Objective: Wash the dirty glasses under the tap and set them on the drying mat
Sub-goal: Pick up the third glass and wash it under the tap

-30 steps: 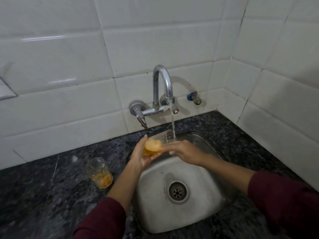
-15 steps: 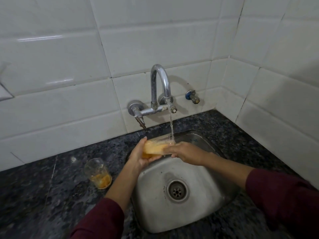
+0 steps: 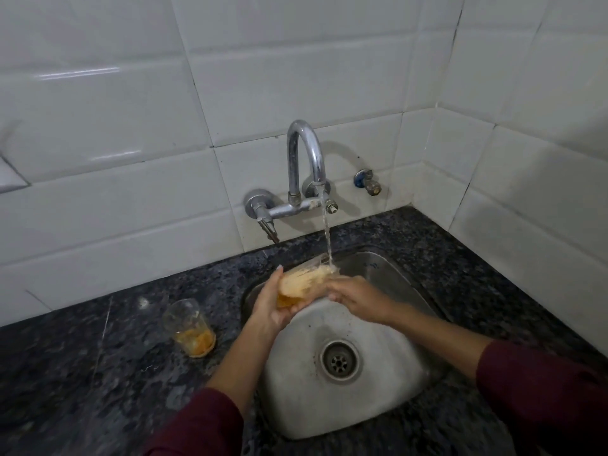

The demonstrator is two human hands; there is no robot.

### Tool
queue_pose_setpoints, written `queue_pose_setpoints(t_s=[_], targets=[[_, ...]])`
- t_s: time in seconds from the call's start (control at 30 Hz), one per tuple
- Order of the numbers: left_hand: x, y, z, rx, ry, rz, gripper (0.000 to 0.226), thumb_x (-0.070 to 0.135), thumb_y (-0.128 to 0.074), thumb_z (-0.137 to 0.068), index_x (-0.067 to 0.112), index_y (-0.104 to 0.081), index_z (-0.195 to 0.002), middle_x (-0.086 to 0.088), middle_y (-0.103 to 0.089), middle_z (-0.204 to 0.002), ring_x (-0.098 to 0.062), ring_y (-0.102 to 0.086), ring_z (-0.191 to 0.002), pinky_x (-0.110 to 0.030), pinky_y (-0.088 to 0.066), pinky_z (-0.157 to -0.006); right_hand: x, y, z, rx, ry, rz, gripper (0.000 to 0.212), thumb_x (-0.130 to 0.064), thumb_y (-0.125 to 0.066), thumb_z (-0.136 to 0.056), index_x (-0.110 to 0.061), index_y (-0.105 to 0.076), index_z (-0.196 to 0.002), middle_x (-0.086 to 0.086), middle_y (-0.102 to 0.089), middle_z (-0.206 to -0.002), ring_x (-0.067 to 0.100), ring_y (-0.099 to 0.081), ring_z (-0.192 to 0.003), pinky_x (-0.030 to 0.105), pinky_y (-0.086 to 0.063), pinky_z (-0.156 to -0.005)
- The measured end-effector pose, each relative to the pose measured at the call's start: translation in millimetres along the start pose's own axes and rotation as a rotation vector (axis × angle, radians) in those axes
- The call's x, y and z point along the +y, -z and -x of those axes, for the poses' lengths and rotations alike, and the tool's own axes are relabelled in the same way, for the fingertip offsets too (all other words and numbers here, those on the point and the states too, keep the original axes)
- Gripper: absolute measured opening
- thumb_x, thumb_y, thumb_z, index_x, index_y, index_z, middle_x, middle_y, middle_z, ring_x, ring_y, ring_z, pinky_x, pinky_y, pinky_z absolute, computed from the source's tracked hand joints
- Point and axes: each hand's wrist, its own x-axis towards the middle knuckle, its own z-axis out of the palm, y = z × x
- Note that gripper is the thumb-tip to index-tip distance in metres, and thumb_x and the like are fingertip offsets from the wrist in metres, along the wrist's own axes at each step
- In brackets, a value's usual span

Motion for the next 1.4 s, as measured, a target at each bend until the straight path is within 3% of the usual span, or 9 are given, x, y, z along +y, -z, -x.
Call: queue_pose_setpoints(t_s=[0.1, 0.23, 0.33, 0.43, 0.6, 0.93, 1.17, 1.27, 1.4], targets=[[-7.9, 7.1, 1.8, -0.034, 0.072, -0.132, 0.044, 0.045, -0.052, -0.092, 0.006, -0.061, -0.109, -0.02, -0.071, -0.089, -0.034, -0.064, -0.086, -0.048, -0.057, -0.071, -2.7, 9.3, -4.3, 0.062, -0.076, -0.082, 0.02, -0.008, -0.058, -0.089, -0.015, -0.069, -0.105, -0.002, -0.071, -0.105, 0.005, -0.064, -0.099, 0.017, -0.048, -0.088], [-17.0, 25.1, -0.7, -0.048, 0.017, -0.546, 0.063, 0.061, -0.078, -0.059, 0.014, -0.066, -0.1, -0.008, -0.067, -0.083, -0.019, -0.06, -0.073, -0.033, -0.051, -0.067, -13.0, 18.6, -9.9, 0.083, -0.205, -0.484, 0.014, -0.002, -0.054, -0.09, -0.003, -0.068, -0.092, -0.001, -0.07, -0.076, 0.003, -0.067, -0.075, 0.017, -0.05, -0.072], [-24.3, 24.3, 9.7, -0.199, 0.064, -0.559, 0.058, 0.052, -0.06, -0.083, 0.004, -0.063, -0.115, -0.015, -0.065, -0.108, -0.024, -0.064, -0.09, -0.039, -0.049, -0.088, -12.0, 13.6, -4.3, 0.001, -0.323, -0.612, 0.024, -0.004, -0.048, -0.094, -0.012, -0.068, -0.085, -0.007, -0.07, -0.065, 0.005, -0.06, -0.063, 0.018, -0.038, -0.055], [-32.8, 22.9, 15.9, -0.294, 0.132, -0.577, 0.037, 0.039, -0.052, -0.09, 0.013, -0.064, -0.114, -0.011, -0.071, -0.1, -0.021, -0.069, -0.084, -0.04, -0.054, -0.081, -9.0, -1.8, 5.3, -0.032, -0.471, -0.805, 0.024, -0.007, -0.045, -0.095, -0.012, -0.067, -0.086, -0.005, -0.069, -0.066, 0.007, -0.056, -0.059, 0.023, -0.033, -0.054], [-38.8, 25.6, 27.0, -0.26, 0.227, -0.642, 0.036, 0.039, -0.046, -0.094, 0.013, -0.059, -0.115, -0.017, -0.064, -0.098, -0.027, -0.068, -0.067, -0.035, -0.057, -0.051, -4.7, -23.5, 16.4, -0.022, -0.649, -0.926, 0.02, -0.012, -0.045, -0.096, -0.01, -0.065, -0.098, -0.004, -0.067, -0.072, 0.009, -0.056, -0.064, 0.024, -0.033, -0.057], [-47.0, 22.0, 23.9, -0.216, 0.285, -0.569, 0.033, 0.037, -0.046, -0.096, 0.012, -0.066, -0.097, -0.009, -0.073, -0.076, -0.023, -0.065, -0.073, -0.039, -0.054, -0.07, 4.5, -33.5, 21.7, 0.03, -0.79, -0.977, 0.023, -0.017, -0.05, -0.095, -0.007, -0.065, -0.108, -0.003, -0.064, -0.071, 0.008, -0.055, -0.059, 0.024, -0.034, -0.054], [-46.5, 22.7, 15.4, -0.354, 0.274, -0.44, 0.059, 0.057, -0.048, -0.089, 0.012, -0.063, -0.124, -0.02, -0.064, -0.119, -0.032, -0.062, -0.1, -0.047, -0.053, -0.086, -2.1, -15.5, 13.1, 0.193, -0.513, -0.888, 0.023, -0.006, -0.043, -0.095, -0.012, -0.066, -0.091, 0.001, -0.062, -0.073, 0.008, -0.053, -0.065, 0.02, -0.035, -0.056], [-34.8, 14.4, 23.1, -0.496, 0.216, -0.477, 0.051, 0.037, -0.072, -0.077, 0.011, -0.062, -0.12, -0.024, -0.066, -0.107, -0.035, -0.068, -0.089, -0.053, -0.056, -0.079, -9.7, -5.3, 3.2, 0.236, -0.357, -0.662, 0.027, -0.007, -0.04, -0.097, -0.016, -0.064, -0.087, -0.002, -0.06, -0.069, 0.001, -0.053, -0.062, 0.015, -0.037, -0.057], [-29.9, -3.1, 27.8, -0.406, -0.099, -0.621, 0.053, 0.011, -0.076, -0.067, 0.011, -0.056, -0.116, -0.016, -0.063, -0.093, -0.025, -0.067, -0.073, -0.044, -0.059, -0.065, -20.8, 10.8, -7.7, 0.252, -0.264, -0.408, 0.028, -0.011, -0.041, -0.098, -0.016, -0.062, -0.08, -0.004, -0.059, -0.064, -0.004, -0.057, -0.057, 0.013, -0.044, -0.062]])
